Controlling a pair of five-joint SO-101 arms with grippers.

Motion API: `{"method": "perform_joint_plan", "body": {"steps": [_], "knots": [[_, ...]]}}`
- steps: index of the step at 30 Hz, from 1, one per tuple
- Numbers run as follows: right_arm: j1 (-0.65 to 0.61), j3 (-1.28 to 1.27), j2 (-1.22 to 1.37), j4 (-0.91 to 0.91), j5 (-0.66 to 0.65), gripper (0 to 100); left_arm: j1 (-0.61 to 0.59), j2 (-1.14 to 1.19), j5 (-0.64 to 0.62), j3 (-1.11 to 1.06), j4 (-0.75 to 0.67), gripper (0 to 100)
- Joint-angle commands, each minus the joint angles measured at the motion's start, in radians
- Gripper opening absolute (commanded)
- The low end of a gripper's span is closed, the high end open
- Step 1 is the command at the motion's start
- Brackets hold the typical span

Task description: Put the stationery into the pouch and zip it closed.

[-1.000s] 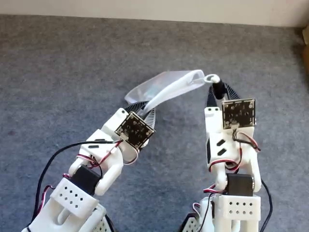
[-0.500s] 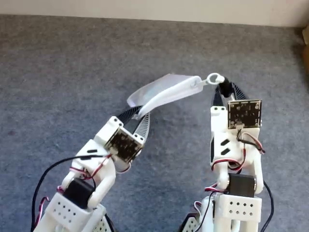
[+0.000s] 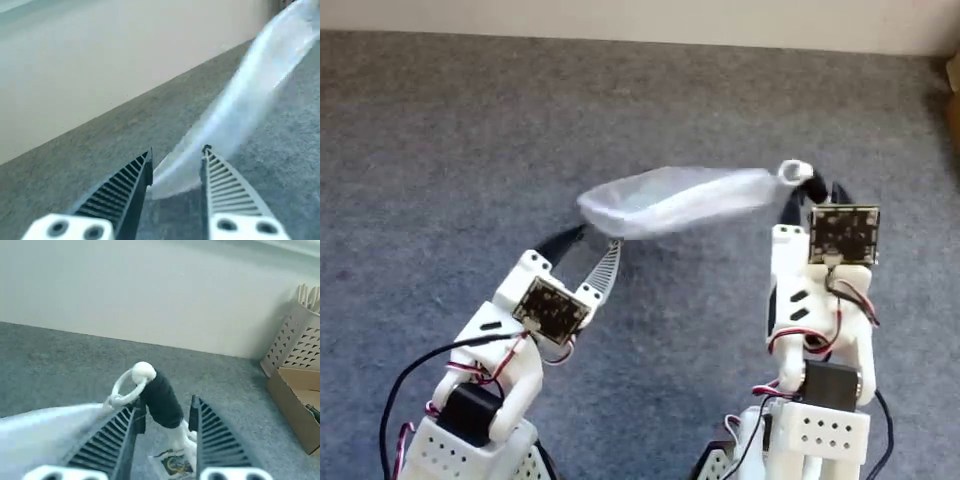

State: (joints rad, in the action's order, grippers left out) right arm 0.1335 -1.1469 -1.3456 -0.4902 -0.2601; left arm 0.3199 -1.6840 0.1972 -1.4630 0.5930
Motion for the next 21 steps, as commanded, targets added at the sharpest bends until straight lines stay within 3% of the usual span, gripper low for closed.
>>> {"method": "perform_joint_plan", "body": {"steps": [1, 6, 10, 15, 21], "knots": [[0.012, 0.067, -0.024, -0.102, -0.017, 13.2, -0.016, -0.039, 0.018, 0.096, 0.164, 20], [0.012, 0.064, -0.131, -0.248, -0.017, 13.2, -0.016, -0.108, 0.129, 0.179, 0.381, 20], [0.01, 0.056, -0.332, -0.435, -0.017, 13.2, -0.018, -0.137, 0.149, 0.223, 0.514, 20], [0.01, -0.012, -0.498, -0.668, -0.017, 13.2, -0.079, -0.137, 0.15, 0.203, 0.575, 20], [0.01, -0.097, -0.469, -0.68, -0.009, 13.2, -0.216, -0.137, 0.147, 0.153, 0.575, 20]]}}
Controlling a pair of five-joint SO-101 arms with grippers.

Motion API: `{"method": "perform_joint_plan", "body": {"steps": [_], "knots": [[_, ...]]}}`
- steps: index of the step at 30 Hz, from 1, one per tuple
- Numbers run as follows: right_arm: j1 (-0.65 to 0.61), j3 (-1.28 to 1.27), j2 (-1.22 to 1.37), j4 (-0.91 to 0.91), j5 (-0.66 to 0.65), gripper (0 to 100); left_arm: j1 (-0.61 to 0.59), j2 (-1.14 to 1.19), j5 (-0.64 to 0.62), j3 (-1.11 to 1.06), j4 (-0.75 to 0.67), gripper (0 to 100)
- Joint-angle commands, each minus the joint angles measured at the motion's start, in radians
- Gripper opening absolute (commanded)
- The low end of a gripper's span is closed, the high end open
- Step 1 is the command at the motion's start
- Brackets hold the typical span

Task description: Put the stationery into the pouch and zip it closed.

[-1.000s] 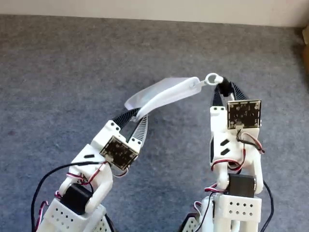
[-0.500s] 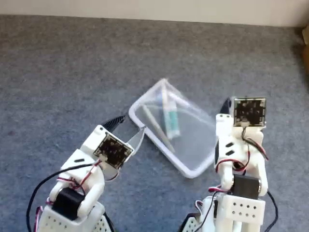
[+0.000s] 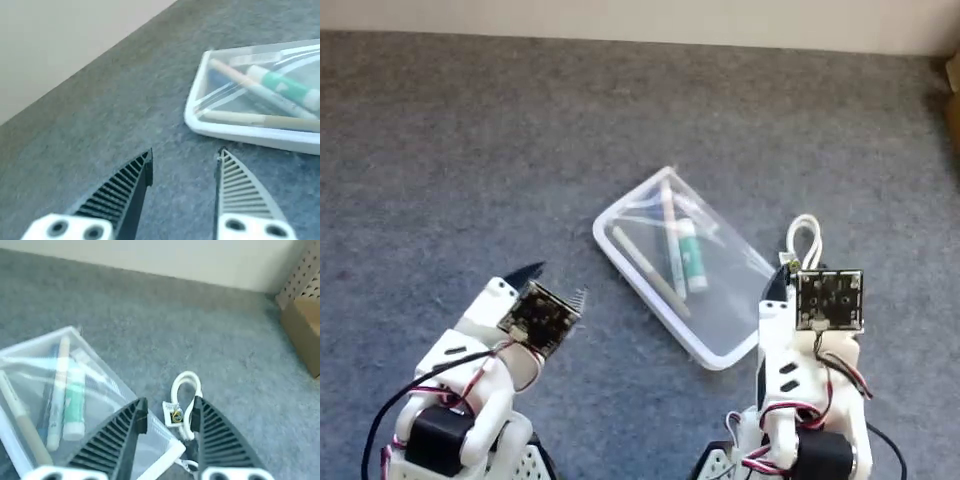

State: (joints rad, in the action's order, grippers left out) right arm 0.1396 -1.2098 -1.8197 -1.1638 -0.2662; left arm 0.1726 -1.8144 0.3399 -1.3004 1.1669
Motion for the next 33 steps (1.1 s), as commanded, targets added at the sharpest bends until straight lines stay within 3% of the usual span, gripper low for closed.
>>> {"method": "perform_joint_plan", "body": {"steps": [1, 8, 15, 24, 30, 33], "knots": [[0.002, -0.058, -0.007, -0.007, -0.002, 13.2, -0.082, -0.007, 0.005, -0.022, 0.002, 20], [-0.105, -0.252, -0.019, -0.001, -0.002, 13.2, -0.185, -0.008, 0.006, -0.203, 0.0, 20], [-0.114, -0.424, -0.019, 0.001, -0.002, 13.0, -0.243, -0.007, 0.008, -0.4, -0.083, 20], [-0.091, -0.61, -0.016, 0.007, -0.002, 13.0, -0.245, -0.007, 0.003, -0.395, 0.124, 20], [-0.016, -0.61, -0.01, -0.031, -0.002, 12.4, -0.239, -0.007, 0.002, -0.395, 0.161, 20], [-0.007, -0.61, -0.01, -0.09, -0.006, 5.5, -0.239, -0.007, 0.002, -0.395, 0.161, 20]]}}
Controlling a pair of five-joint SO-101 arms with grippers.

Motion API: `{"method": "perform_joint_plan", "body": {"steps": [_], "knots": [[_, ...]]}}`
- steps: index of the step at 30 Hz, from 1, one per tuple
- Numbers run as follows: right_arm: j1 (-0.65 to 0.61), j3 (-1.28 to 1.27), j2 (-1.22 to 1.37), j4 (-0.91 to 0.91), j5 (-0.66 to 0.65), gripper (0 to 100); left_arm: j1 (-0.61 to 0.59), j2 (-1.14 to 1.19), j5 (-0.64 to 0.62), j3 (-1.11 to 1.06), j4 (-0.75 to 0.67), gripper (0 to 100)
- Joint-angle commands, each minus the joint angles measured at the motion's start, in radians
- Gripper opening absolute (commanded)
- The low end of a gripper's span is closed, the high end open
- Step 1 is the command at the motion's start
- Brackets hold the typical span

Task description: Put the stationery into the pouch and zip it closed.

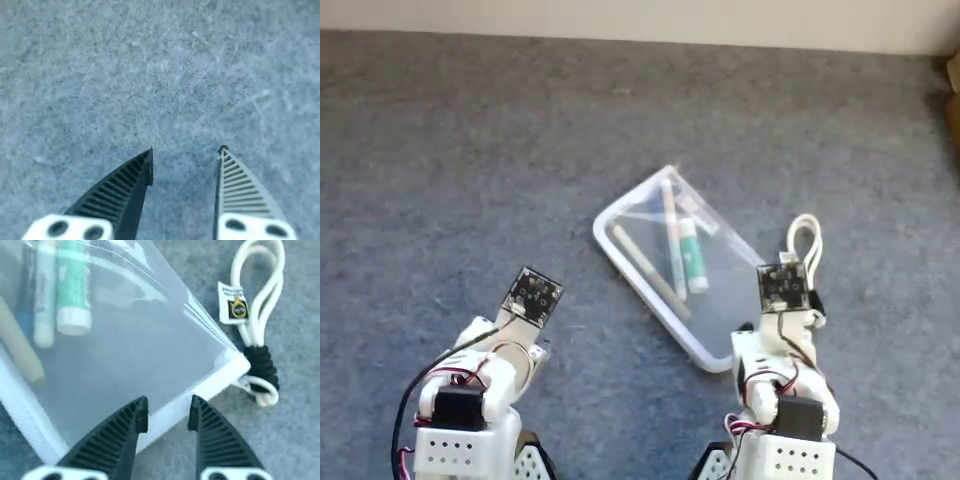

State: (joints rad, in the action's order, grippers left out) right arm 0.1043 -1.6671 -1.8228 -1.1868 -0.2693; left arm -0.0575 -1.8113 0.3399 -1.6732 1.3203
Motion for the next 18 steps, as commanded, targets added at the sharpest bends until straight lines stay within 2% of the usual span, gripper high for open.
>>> {"method": "perform_joint_plan", "body": {"steps": [1, 3, 6, 9, 13, 18], "knots": [[0.028, -0.153, -0.008, -0.068, 0.0, 2.4, -0.008, -0.01, 0.002, -0.022, 0.008, 20], [0.059, -0.153, -0.008, -0.067, 0.0, 0.4, -0.008, -0.01, 0.002, -0.022, 0.008, 20], [0.217, -0.153, -0.013, -0.07, -0.002, 1.5, -0.008, -0.01, 0.002, -0.022, 0.008, 20], [0.325, -0.153, -0.013, -0.07, -0.003, 1.5, -0.008, -0.01, 0.002, -0.022, 0.008, 20], [0.384, -0.153, -0.013, -0.07, -0.003, 1.5, -0.008, -0.01, 0.002, -0.022, 0.008, 20], [0.387, -0.153, -0.013, -0.07, -0.003, 1.5, -0.008, -0.01, 0.002, -0.022, 0.008, 20]]}}
